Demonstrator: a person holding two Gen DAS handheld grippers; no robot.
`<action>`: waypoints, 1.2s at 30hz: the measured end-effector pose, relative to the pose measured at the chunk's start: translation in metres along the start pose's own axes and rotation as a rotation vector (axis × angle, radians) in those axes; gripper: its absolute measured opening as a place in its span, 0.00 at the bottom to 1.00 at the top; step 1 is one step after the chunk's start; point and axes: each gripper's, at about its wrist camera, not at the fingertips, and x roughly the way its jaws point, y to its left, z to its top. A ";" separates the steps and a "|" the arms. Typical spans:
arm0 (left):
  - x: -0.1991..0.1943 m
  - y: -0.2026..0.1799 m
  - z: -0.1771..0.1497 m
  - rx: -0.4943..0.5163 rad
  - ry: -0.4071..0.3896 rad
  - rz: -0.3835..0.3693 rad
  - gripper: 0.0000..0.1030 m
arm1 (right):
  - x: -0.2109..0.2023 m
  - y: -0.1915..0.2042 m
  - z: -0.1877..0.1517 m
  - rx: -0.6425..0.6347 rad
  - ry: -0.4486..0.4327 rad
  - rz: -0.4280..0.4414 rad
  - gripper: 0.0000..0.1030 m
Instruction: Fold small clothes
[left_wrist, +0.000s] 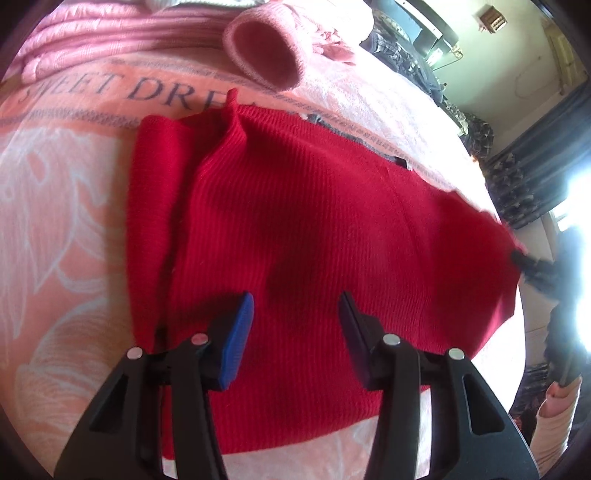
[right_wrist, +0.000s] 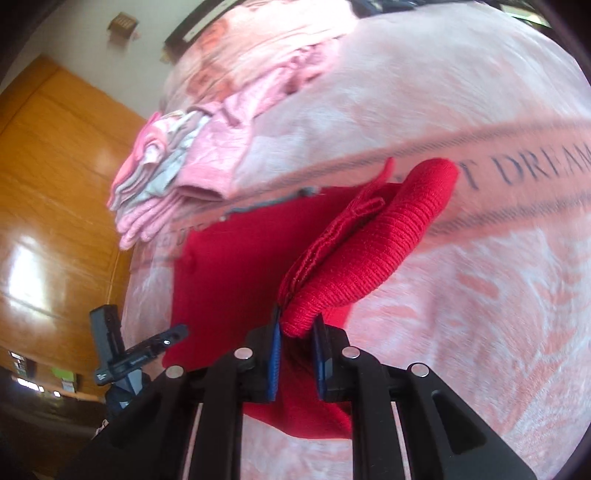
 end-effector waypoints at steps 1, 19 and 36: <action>-0.001 0.002 0.000 0.002 0.001 -0.009 0.43 | 0.005 0.012 0.003 -0.021 0.008 0.004 0.14; -0.002 0.023 0.002 -0.043 0.026 -0.049 0.43 | 0.063 0.125 -0.023 -0.324 0.130 0.022 0.49; -0.013 -0.009 0.016 -0.170 0.089 -0.274 0.48 | 0.080 0.095 -0.057 -0.511 0.171 -0.051 0.39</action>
